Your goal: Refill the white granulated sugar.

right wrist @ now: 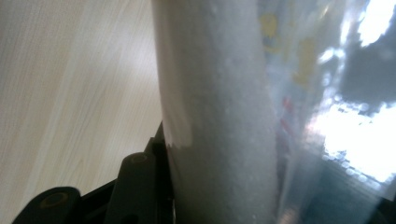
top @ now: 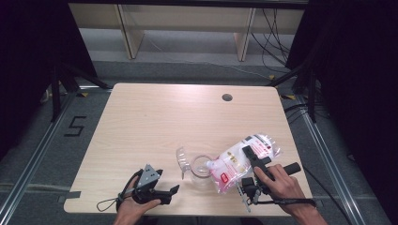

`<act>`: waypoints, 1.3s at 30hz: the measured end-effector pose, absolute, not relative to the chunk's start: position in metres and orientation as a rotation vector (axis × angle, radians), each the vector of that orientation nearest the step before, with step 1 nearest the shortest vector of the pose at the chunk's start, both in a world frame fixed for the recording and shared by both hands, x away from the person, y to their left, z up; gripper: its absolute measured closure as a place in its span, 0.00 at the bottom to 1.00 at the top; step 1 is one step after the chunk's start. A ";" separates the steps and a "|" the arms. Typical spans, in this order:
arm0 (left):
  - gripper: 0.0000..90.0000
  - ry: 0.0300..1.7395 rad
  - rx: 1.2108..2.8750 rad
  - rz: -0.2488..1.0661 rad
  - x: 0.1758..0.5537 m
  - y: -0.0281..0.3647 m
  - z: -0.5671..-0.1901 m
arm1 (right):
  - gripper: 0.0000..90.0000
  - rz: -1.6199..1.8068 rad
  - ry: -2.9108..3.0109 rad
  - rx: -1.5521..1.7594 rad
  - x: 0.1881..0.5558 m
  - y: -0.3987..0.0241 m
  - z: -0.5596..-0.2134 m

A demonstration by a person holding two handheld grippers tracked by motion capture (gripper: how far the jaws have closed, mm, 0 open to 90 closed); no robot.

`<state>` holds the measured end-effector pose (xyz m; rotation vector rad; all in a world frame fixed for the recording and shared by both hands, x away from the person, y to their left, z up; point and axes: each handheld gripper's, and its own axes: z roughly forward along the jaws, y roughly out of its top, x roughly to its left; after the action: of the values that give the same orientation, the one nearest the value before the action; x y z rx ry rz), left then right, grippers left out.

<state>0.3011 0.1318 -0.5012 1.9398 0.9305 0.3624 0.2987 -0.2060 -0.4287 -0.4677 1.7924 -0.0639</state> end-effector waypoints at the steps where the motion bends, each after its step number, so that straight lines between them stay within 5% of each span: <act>1: 0.18 0.932 1.940 0.362 0.301 0.132 -0.501 | 0.64 -0.072 1.786 -0.491 0.299 -0.205 -0.427; 39: 0.18 0.942 1.935 0.355 0.300 0.131 -0.501 | 0.66 -0.059 1.782 -0.488 0.300 -0.206 -0.430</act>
<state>0.3004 0.1306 -0.5015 1.9352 0.9419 0.3551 0.3002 -0.2058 -0.4297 -0.4879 1.7825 -0.0591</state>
